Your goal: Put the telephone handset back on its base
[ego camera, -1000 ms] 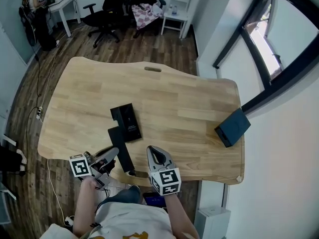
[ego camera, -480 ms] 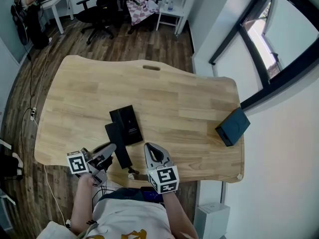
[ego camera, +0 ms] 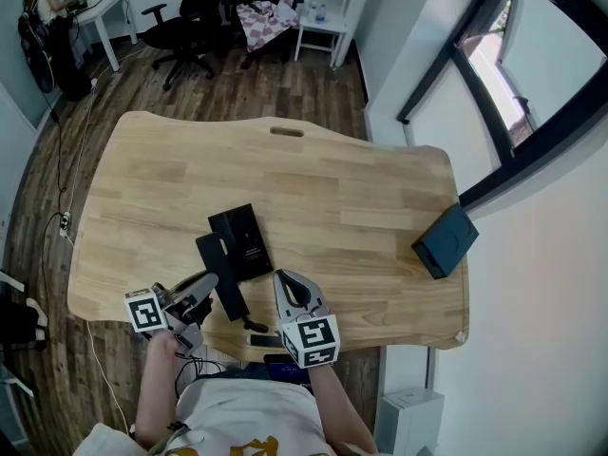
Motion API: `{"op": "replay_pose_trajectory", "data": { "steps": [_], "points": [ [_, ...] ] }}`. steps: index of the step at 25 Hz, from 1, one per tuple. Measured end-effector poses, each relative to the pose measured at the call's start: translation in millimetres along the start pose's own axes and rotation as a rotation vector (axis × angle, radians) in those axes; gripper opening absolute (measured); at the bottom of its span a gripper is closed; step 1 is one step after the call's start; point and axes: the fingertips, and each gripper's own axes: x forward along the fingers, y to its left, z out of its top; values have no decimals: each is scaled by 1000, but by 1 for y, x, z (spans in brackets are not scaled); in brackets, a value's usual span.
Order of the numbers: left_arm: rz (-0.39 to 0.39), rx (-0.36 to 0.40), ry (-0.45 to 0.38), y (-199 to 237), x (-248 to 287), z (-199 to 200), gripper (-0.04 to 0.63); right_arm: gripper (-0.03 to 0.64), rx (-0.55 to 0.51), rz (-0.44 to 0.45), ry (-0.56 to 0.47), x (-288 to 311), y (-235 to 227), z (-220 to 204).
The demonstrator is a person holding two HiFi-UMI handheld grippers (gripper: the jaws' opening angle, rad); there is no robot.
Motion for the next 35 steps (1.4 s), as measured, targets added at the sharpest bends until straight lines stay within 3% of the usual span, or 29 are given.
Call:
{"op": "replay_pose_trajectory", "data": {
  "steps": [19,35],
  "points": [
    [24,-16,-2,20,7,4,71,6,7,20,11,17,-10,0],
    [76,-38,18,65,20,8,71,6,23,42,95,49,-28,-21]
  ]
}}
